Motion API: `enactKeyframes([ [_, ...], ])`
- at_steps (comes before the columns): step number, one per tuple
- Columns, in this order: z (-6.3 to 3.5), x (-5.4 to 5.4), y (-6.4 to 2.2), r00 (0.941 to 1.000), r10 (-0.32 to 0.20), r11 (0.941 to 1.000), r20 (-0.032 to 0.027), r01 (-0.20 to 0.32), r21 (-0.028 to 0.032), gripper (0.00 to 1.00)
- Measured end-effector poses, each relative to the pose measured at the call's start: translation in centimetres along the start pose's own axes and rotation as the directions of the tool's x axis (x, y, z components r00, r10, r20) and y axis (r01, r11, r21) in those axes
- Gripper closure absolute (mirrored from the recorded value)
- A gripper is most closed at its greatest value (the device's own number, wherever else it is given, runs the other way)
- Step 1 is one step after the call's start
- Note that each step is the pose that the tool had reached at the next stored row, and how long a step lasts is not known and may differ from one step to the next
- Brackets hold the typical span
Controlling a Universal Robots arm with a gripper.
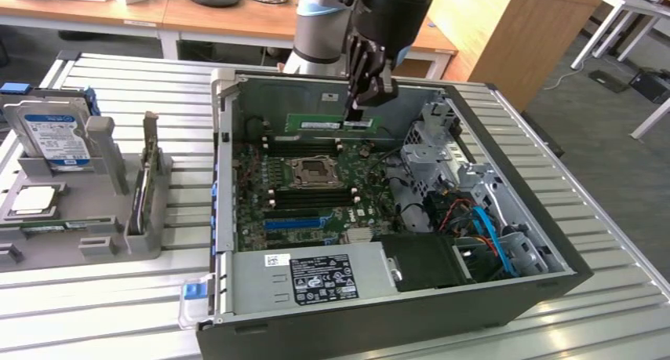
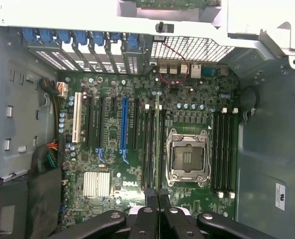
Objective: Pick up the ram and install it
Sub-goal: 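Pick up the ram and move it above insertion slot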
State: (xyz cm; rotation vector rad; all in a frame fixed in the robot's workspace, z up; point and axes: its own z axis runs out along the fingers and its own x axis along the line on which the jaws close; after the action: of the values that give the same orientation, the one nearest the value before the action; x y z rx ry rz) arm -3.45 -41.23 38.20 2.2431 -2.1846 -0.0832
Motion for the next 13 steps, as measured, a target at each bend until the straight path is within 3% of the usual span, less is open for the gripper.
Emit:
enactKeyframes([
  [13,0.39,-0.01,-0.02,1.0000,0.000,1.0000,-0.0004,0.000,0.0023,0.88],
])
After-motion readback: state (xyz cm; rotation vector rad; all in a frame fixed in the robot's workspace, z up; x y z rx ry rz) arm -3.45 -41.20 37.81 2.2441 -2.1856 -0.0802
